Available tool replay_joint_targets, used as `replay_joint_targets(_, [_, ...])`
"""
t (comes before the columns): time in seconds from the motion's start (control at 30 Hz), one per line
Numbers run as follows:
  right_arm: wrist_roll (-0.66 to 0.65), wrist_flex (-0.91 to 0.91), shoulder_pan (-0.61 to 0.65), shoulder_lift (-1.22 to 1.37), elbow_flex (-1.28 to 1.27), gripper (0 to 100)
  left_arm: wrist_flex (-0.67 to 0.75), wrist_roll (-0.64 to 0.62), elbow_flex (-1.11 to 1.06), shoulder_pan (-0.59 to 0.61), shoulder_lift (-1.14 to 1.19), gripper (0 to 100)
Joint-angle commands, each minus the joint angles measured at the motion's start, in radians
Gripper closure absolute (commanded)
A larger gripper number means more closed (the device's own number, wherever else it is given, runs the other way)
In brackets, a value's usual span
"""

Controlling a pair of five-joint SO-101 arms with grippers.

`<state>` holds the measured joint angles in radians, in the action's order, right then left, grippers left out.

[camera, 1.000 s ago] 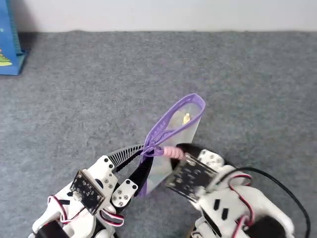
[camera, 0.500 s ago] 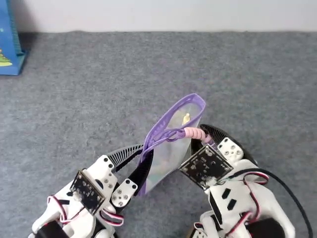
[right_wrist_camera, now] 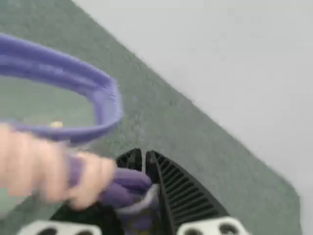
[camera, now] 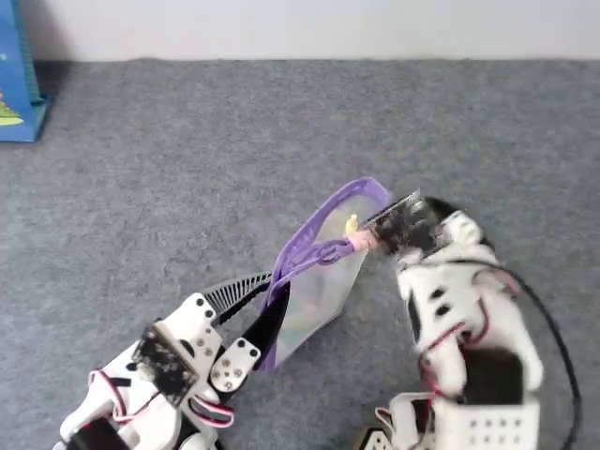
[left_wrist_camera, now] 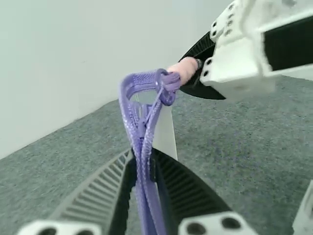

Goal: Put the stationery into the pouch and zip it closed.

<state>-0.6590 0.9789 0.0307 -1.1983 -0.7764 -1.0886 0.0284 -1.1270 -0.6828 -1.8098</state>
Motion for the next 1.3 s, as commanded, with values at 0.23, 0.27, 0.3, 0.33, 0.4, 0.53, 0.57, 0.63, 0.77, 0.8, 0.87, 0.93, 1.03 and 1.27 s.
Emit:
replay_joint_targets(0.23, [-0.014, -0.125, -0.148, 0.145, 0.020, 98.7, 0.002, 0.017, 0.041, 0.009, -0.015, 99])
replay_joint_targets(0.27, [-0.012, -0.114, -0.148, 0.145, 0.020, 98.7, 0.002, 0.020, 0.041, 0.009, -0.015, 99])
replay_joint_targets(0.3, [-0.011, -0.096, -0.145, 0.145, 0.020, 98.8, 0.003, 0.021, 0.041, 0.009, -0.015, 99])
replay_joint_targets(0.33, [-0.008, -0.065, -0.145, 0.139, 0.020, 98.5, 0.003, 0.021, 0.041, 0.009, -0.015, 99])
replay_joint_targets(0.4, [-0.008, 0.022, -0.114, 0.136, 0.025, 97.1, 0.003, 0.023, 0.041, 0.009, -0.015, 99])
replay_joint_targets(0.53, [-0.005, 0.229, -0.071, 0.099, 0.048, 80.5, 0.003, 0.023, 0.041, 0.009, -0.015, 99])
replay_joint_targets(0.57, [0.005, 0.274, -0.070, 0.076, 0.052, 76.0, 0.003, 0.023, 0.041, 0.009, -0.015, 99])
replay_joint_targets(0.63, [0.054, 0.335, -0.068, 0.015, 0.055, 70.5, 0.005, 0.023, 0.041, 0.009, -0.015, 99])
replay_joint_targets(0.77, [0.064, 0.455, 0.008, -0.137, 0.055, 68.3, 0.005, 0.023, 0.041, 0.009, -0.015, 99])
replay_joint_targets(0.8, [0.064, 0.490, 0.042, -0.179, 0.057, 68.3, 0.006, 0.025, 0.039, 0.009, -0.015, 99])
replay_joint_targets(0.87, [0.069, 0.550, 0.114, -0.257, 0.057, 68.4, 0.006, 0.025, 0.039, 0.009, -0.015, 99])
replay_joint_targets(0.93, [0.072, 0.584, 0.157, -0.321, 0.057, 68.4, 0.006, 0.025, 0.039, 0.009, -0.015, 99])
replay_joint_targets(1.03, [0.101, 0.593, 0.171, -0.383, 0.057, 68.5, 0.005, 0.025, 0.039, 0.009, -0.015, 99])
replay_joint_targets(1.27, [0.121, 0.616, 0.177, -0.380, 0.057, 68.5, 0.005, 0.025, 0.039, 0.011, -0.015, 99])
